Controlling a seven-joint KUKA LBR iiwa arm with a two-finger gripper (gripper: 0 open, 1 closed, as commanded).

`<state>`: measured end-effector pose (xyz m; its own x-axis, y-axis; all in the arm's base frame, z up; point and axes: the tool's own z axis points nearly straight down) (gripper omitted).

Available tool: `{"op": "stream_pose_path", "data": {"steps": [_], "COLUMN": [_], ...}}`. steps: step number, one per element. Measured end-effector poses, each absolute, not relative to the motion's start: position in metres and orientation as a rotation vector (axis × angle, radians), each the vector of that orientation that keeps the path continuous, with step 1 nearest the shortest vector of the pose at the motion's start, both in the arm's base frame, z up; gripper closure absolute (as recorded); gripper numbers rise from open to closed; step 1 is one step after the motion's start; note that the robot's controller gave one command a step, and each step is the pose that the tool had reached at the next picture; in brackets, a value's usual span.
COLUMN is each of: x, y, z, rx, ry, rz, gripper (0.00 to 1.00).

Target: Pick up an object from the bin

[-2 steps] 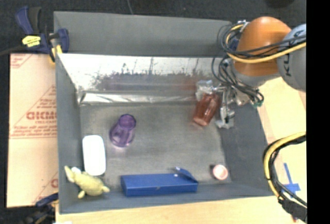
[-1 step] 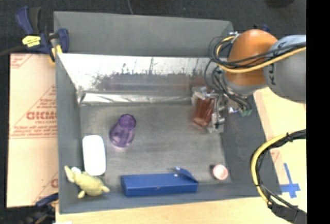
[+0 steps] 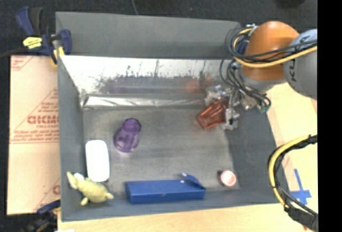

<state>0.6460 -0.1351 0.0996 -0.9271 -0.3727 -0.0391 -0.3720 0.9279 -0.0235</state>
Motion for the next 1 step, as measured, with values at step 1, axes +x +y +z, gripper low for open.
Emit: {"op": "stream_pose_path", "data": {"steps": [1], "x": [0.6460], "y": [-0.1351], "z": [0.0995], "rx": [-0.588], "ry": [3.042], "rz": [-0.024], "gripper": [1.00]}}
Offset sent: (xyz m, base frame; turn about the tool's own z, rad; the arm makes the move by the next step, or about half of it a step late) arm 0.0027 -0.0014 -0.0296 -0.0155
